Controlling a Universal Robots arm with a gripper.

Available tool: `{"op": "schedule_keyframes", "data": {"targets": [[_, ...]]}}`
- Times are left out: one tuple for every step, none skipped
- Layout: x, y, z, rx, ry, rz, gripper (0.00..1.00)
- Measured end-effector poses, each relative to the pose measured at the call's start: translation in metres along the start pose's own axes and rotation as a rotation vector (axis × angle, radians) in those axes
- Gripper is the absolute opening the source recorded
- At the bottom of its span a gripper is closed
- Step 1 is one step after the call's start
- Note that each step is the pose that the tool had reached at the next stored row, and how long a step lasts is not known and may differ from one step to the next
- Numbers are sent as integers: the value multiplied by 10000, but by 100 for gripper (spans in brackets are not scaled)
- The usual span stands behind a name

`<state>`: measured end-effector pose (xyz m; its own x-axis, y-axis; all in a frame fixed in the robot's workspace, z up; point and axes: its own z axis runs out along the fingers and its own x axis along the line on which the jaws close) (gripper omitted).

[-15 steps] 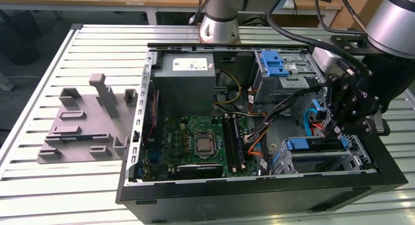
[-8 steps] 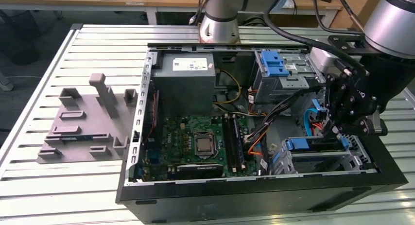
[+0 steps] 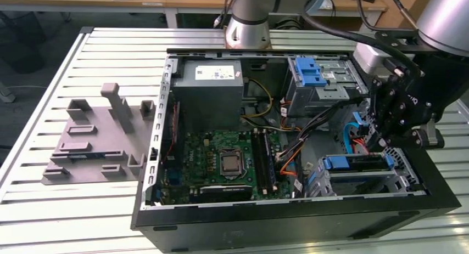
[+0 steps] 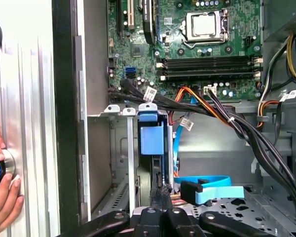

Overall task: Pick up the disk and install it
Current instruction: 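Insert the second disk wire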

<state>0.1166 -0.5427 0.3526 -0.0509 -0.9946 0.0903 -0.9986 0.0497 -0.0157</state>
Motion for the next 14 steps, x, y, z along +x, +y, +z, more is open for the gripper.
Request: {"op": "schedule_keyframes", "data": {"targets": [[0, 12, 0, 4, -4, 0, 11], [1, 30, -1, 12, -2, -1, 11], [2, 50, -2, 18, -2, 0, 11], [4, 69, -2, 22, -2, 1, 11], [4, 85, -3, 26, -2, 2, 11], [6, 95, -3, 27, -1, 1, 11], [7, 99, -10, 28, 1, 2, 11], [7, 102, -22, 28, 0, 1, 11], [9, 104, -39, 29, -1, 1, 11], [11, 105, -61, 29, -1, 0, 11], [13, 107, -82, 29, 0, 0, 11], [15, 109, -98, 29, -1, 1, 11], [16, 115, -109, 28, -1, 2, 11], [17, 122, -117, 28, -1, 2, 11]]}}
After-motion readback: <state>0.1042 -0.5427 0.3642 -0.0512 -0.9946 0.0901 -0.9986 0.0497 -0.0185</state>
